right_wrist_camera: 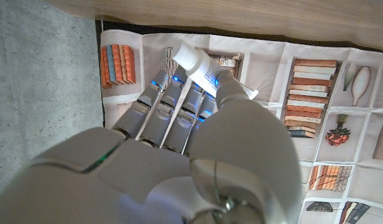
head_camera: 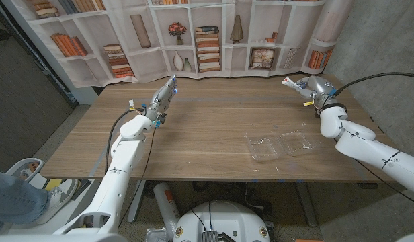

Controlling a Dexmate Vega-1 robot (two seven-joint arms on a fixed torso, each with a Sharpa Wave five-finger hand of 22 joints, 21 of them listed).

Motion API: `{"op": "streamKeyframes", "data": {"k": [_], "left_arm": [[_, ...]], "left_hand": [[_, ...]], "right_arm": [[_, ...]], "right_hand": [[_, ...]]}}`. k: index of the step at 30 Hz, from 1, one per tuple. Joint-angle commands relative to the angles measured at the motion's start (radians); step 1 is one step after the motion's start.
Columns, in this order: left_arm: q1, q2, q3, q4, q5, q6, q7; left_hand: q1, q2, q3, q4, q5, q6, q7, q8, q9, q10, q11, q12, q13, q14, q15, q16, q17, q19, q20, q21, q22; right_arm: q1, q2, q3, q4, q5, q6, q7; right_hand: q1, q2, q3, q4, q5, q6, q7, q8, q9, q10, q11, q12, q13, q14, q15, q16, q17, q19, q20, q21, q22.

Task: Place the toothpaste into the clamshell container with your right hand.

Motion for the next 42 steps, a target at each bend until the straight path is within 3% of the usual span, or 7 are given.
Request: {"op": "streamKeyframes", "data": {"k": [1,25,42], "left_arm": [[0.018,0.004,0.006,-0.028,0.008,0.014,0.019],[0.036,0.014,0.003,-0.056,0.001,0.026,0.034],[0.04,0.009,0.002,-0.055,-0.004,0.015,0.032]], "left_hand": [[0.004,0.008,-0.006,0.005,-0.003,-0.004,0.002,-0.001,0.001,-0.004,-0.001,0.001,0.005,-0.035,0.007,-0.001,0.005,-0.088,-0.011,0.0,0.002],[0.005,0.009,-0.009,0.004,-0.004,-0.005,0.002,-0.002,0.001,-0.004,-0.002,0.001,0.005,-0.035,0.005,-0.001,0.005,-0.088,-0.01,0.0,0.002],[0.006,0.01,-0.011,0.004,-0.004,-0.007,0.003,-0.002,0.001,-0.004,-0.002,0.001,0.005,-0.035,0.005,-0.001,0.005,-0.088,-0.01,0.0,0.002]], "right_arm": [[-0.063,-0.049,0.044,-0.044,-0.013,0.076,-0.013],[-0.171,-0.103,0.118,-0.076,-0.017,0.207,-0.032],[-0.27,-0.151,0.172,-0.138,-0.032,0.214,-0.045]], "right_hand": [[0.028,0.016,-0.001,-0.004,0.007,0.006,-0.012,-0.001,0.002,0.022,-0.017,0.009,0.004,-0.005,-0.132,-0.005,0.002,0.001,-0.145,0.0,0.005],[0.037,0.014,-0.01,-0.002,0.008,0.019,-0.013,0.002,0.003,0.037,-0.017,0.018,0.009,0.007,-0.133,0.004,0.007,0.003,-0.147,0.002,0.009],[0.038,0.009,-0.017,0.0,0.009,0.021,-0.014,0.001,0.004,0.035,-0.018,0.018,0.011,0.005,-0.131,0.002,0.006,0.003,-0.148,0.002,0.01]]}}
